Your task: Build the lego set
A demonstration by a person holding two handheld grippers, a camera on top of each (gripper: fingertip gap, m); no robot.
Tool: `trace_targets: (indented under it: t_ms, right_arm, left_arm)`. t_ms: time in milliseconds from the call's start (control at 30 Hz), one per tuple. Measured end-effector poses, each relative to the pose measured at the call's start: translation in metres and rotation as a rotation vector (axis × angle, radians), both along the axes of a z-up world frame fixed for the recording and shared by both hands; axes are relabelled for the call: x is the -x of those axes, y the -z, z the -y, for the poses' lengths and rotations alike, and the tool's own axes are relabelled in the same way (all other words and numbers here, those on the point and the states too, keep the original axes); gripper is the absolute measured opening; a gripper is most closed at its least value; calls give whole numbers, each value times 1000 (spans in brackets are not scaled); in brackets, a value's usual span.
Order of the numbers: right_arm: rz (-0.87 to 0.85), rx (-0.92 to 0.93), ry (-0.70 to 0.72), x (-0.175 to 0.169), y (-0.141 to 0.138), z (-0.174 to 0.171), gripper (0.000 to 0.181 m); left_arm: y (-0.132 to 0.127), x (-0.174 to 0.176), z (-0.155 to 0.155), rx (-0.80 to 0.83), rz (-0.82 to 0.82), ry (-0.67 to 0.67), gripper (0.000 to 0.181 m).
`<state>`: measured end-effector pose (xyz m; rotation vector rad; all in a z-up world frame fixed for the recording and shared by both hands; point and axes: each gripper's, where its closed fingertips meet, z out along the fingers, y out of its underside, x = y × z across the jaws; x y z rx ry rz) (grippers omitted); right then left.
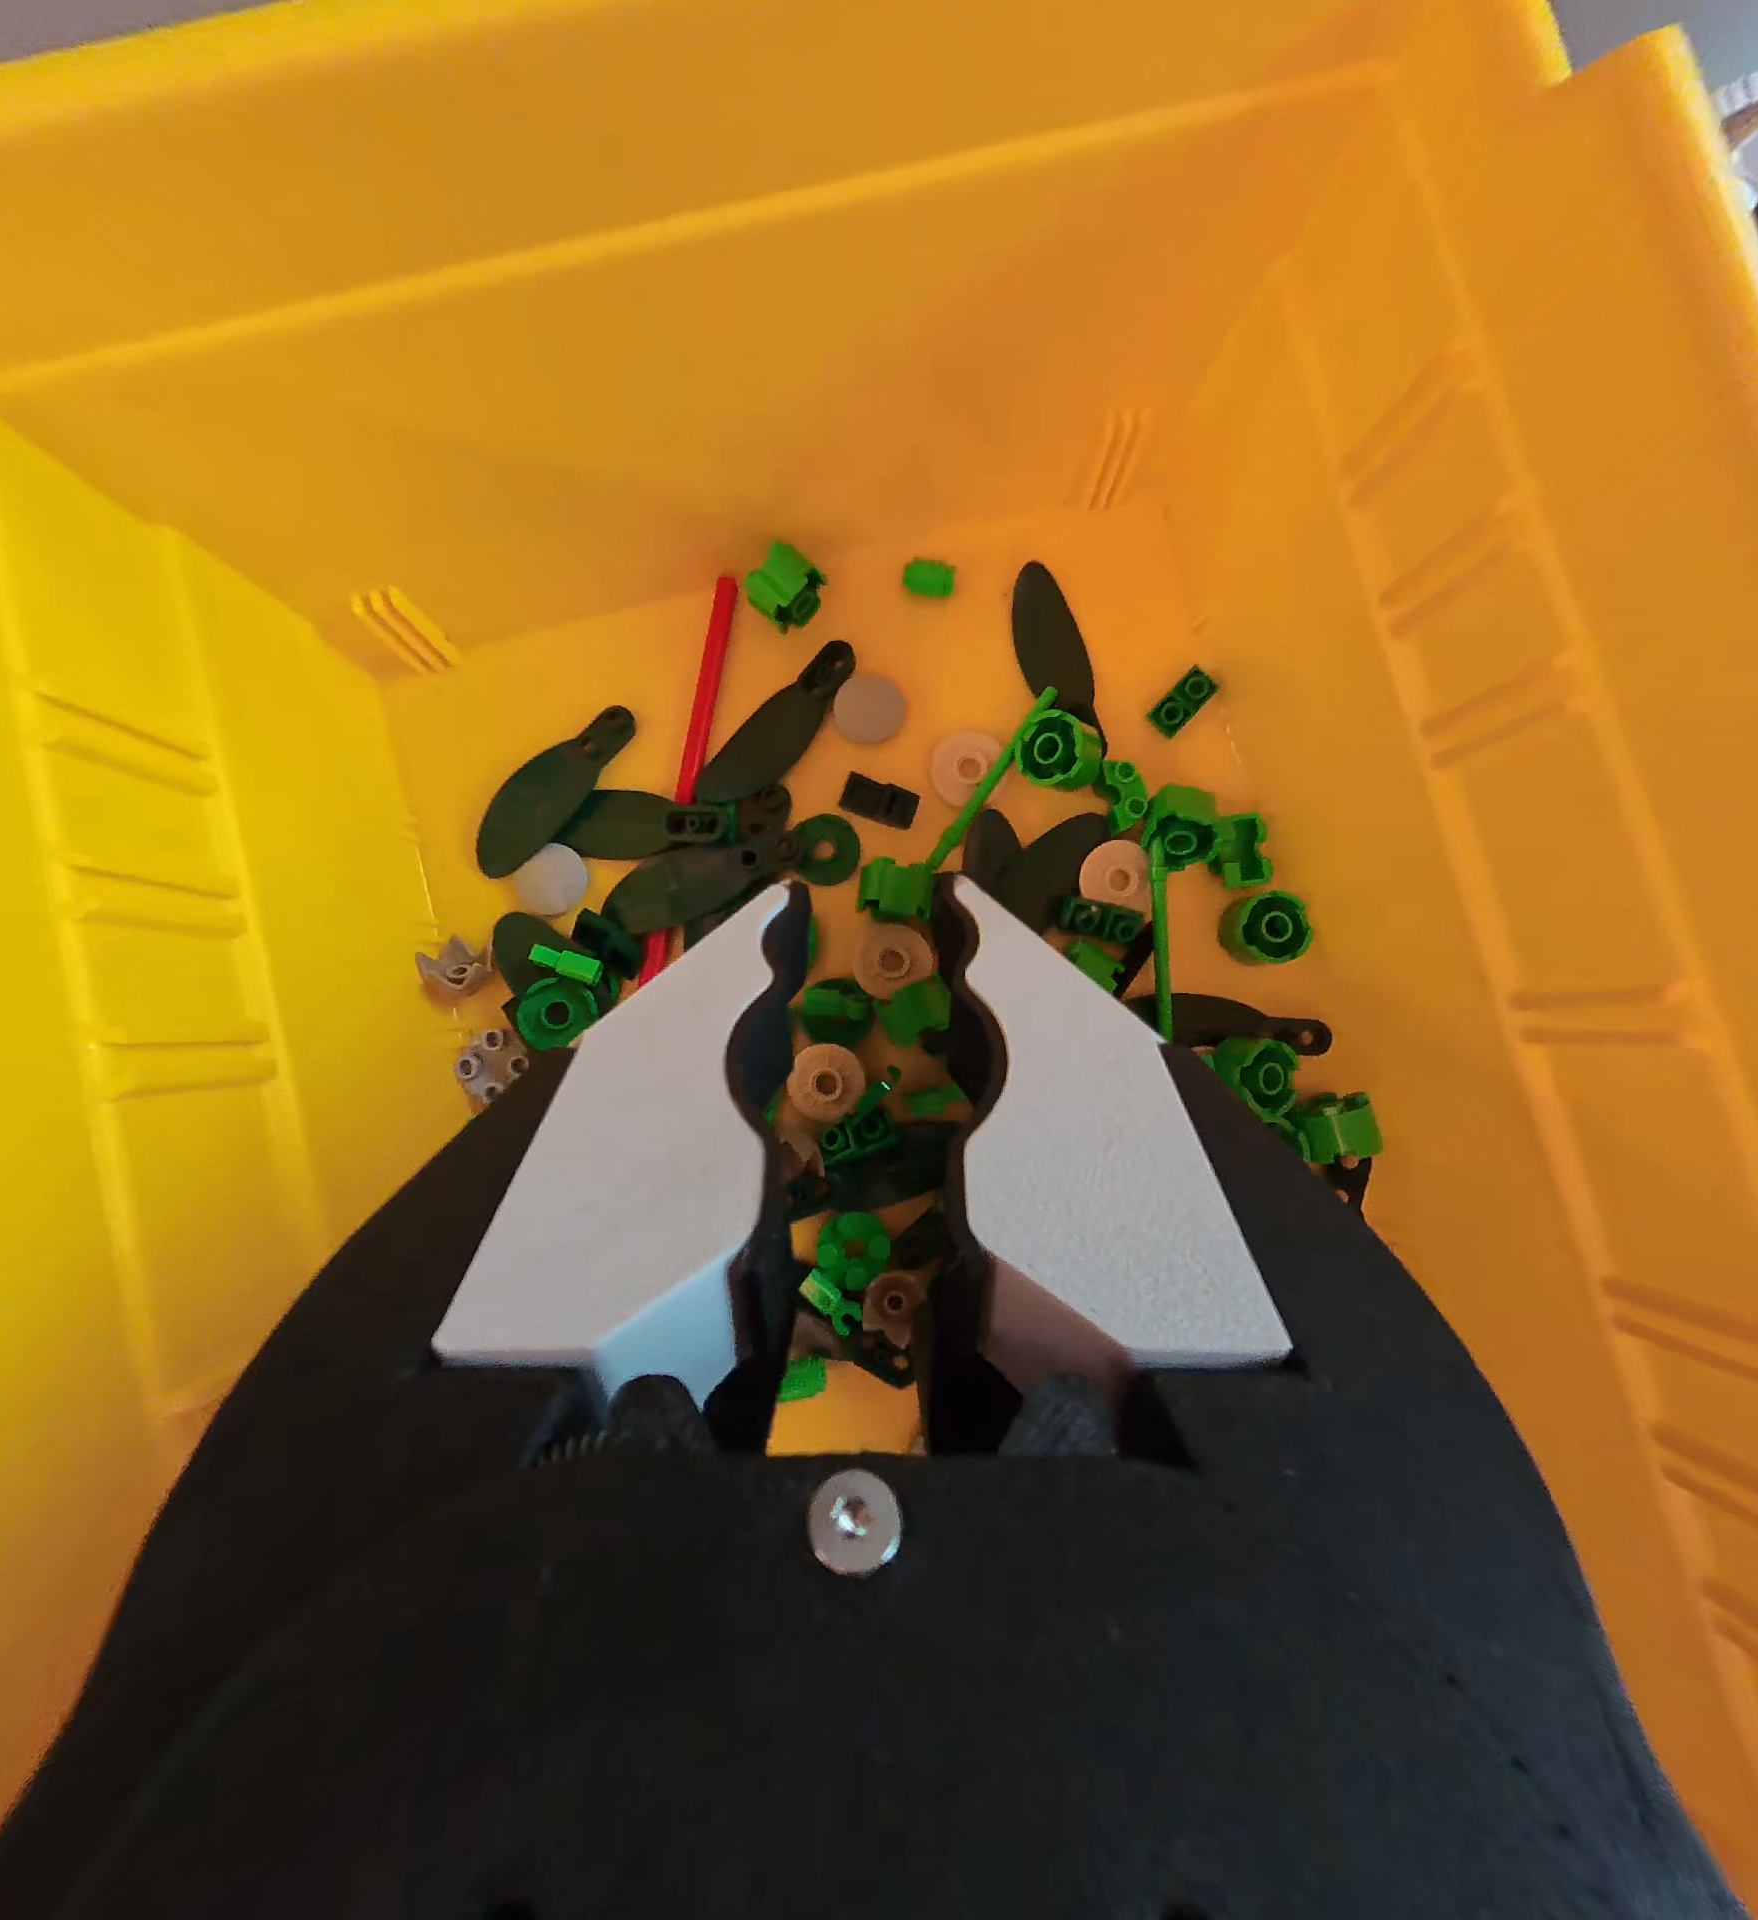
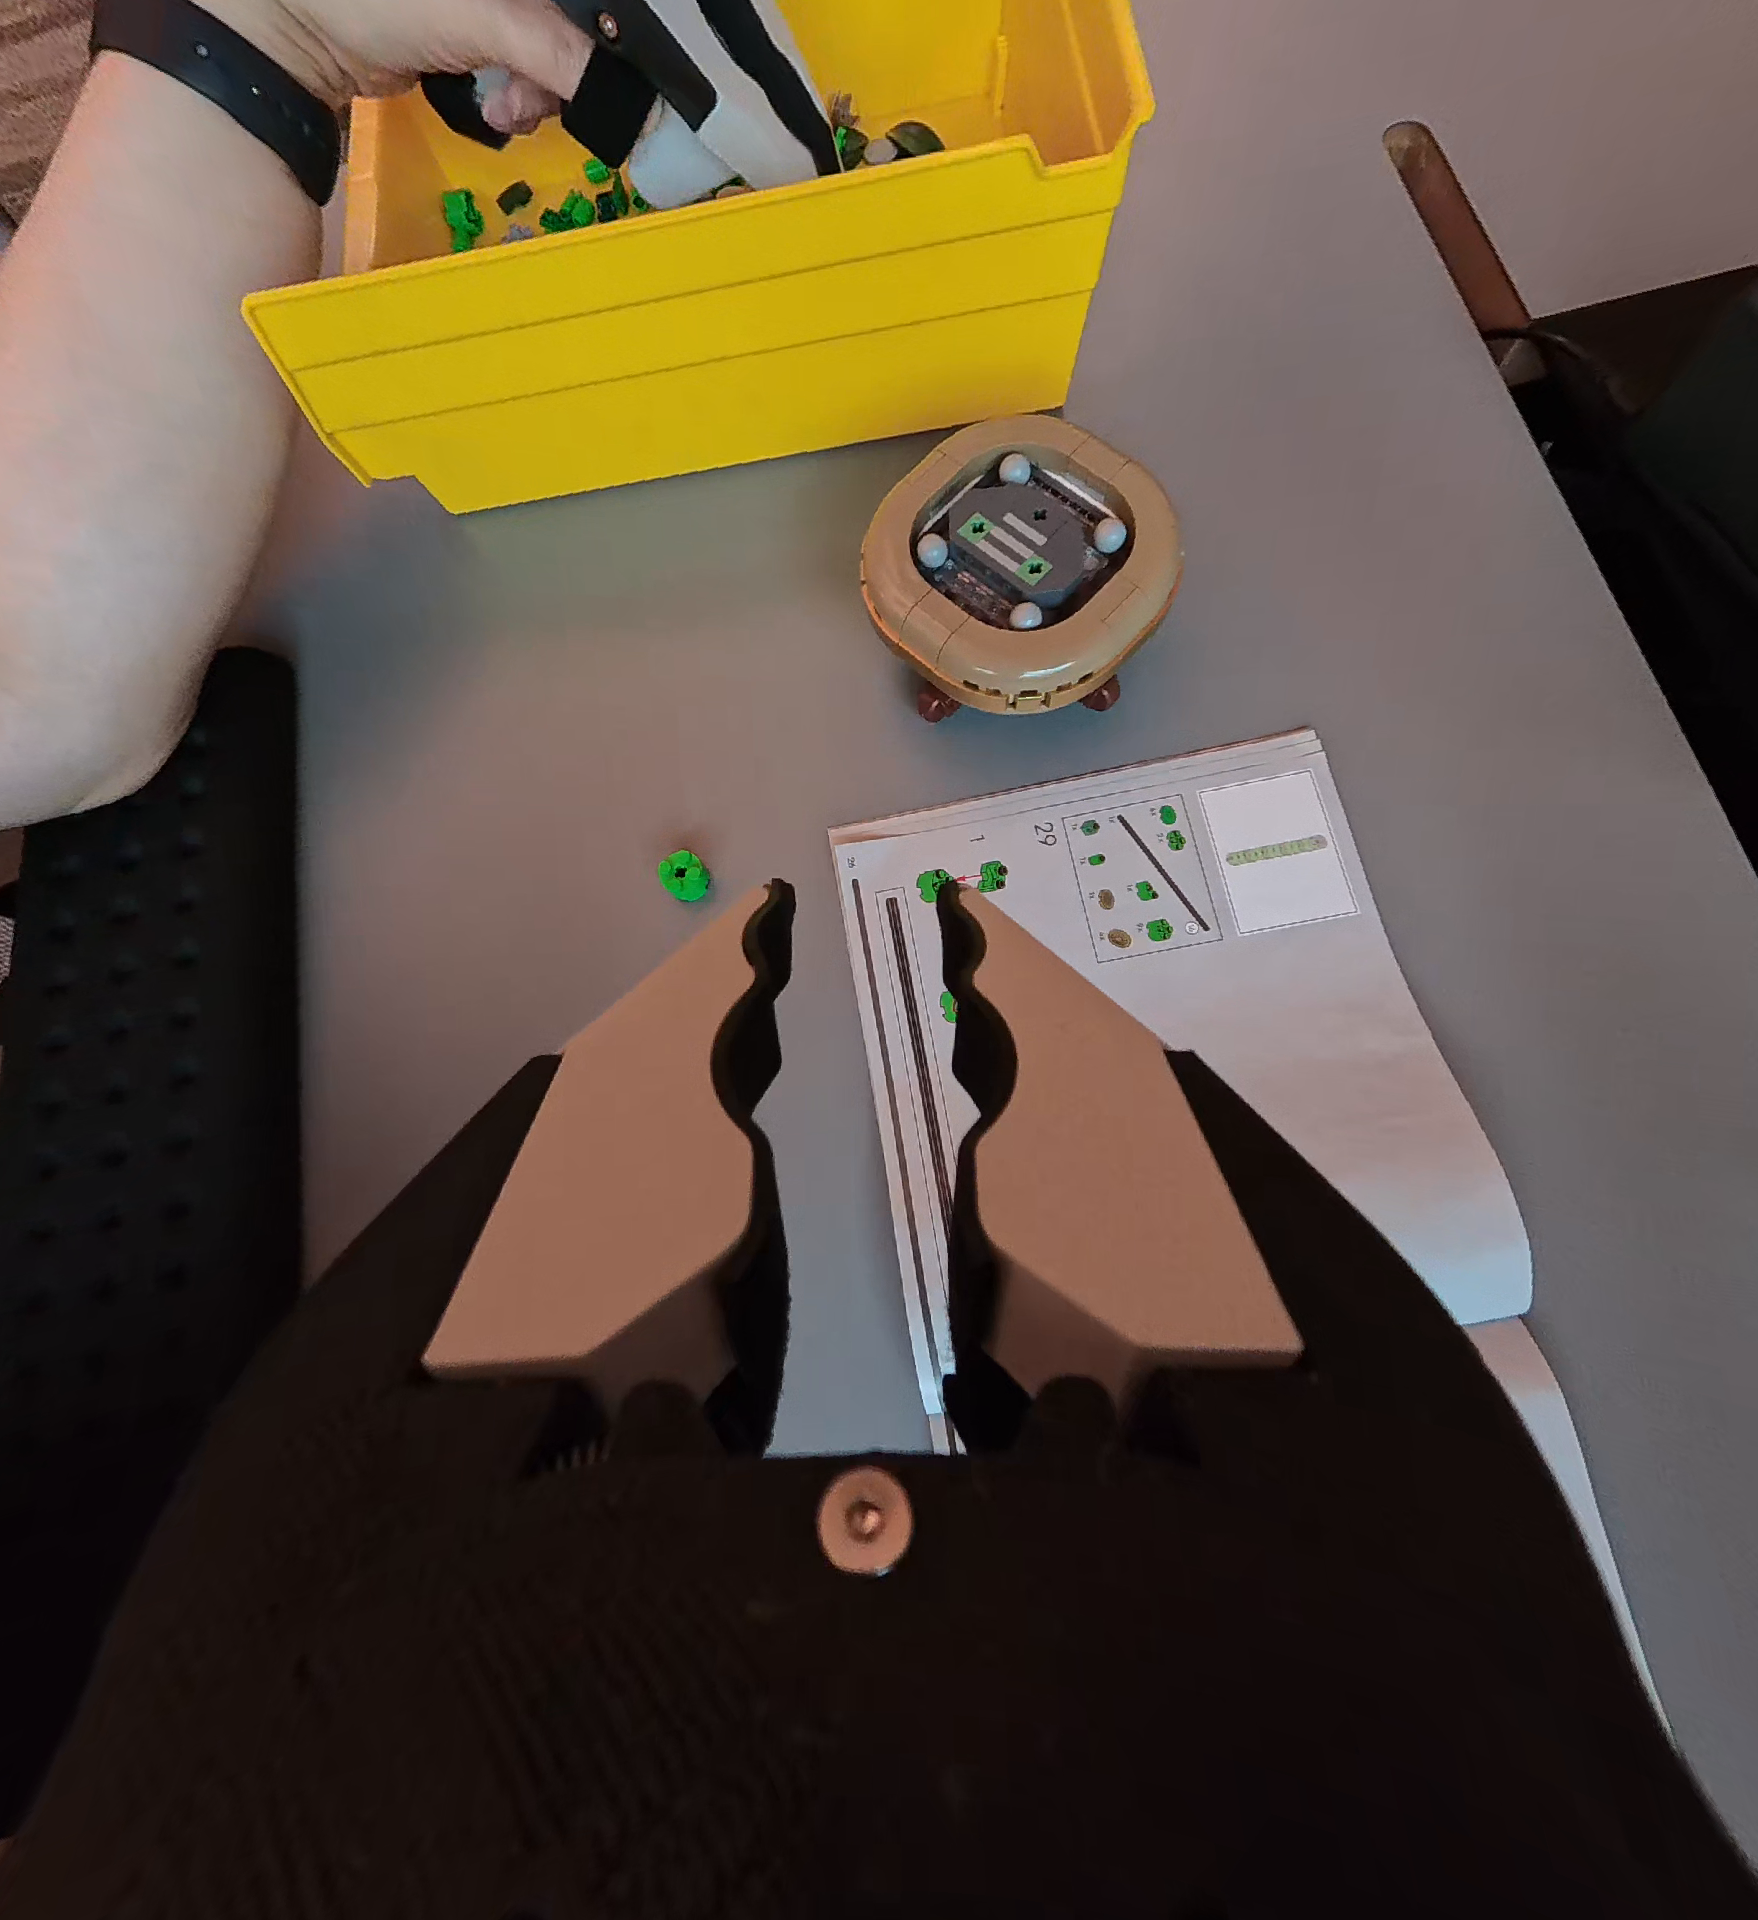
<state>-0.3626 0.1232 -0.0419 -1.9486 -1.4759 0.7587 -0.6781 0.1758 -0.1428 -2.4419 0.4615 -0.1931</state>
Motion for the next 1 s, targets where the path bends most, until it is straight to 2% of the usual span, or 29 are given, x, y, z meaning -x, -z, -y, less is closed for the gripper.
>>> trace_targets:
  t_ms: [200, 333, 467, 600, 700, 767, 800, 900, 1000]
  right_arm:
    - [2, 2, 3, -2, 0, -1, 28]
    - [8, -4, 3, -2, 1, 0, 28]
    - [6, -7, 6, -3, -1, 0, 28]
    - [-1, -15, 6, -3, -4, 0, 27]
    - [-3, -35, 5, -2, -6, 0, 27]
    - [-19, -92, -1, 3, -14, 0, 26]
    - [-46, -129, -16, 8, -21, 1, 26]
    - [-228, -302, -98, 36, -60, 16, 26]
    - [-505, -458, -291, 73, -105, 67, 27]
  left_arm:
    - [12, -3, 2, 24, 26, 37, 21]
    - [10, -12, 0, 0, 72, 75, 18]
    - [16, -11, 4, 35, 68, 75, 15]
    - [11, -5, 5, 16, 23, 68, 14]
    - [-22, -8, 3, -79, 44, 69, 14]
    - [-67, -24, 5, -221, 102, 122, 13]
    - [-94, -40, 10, -307, 149, 191, 13]
    - [-163, -104, 56, -555, 294, 554, 13]
    - [-193, -151, 119, -704, 387, 937, 13]
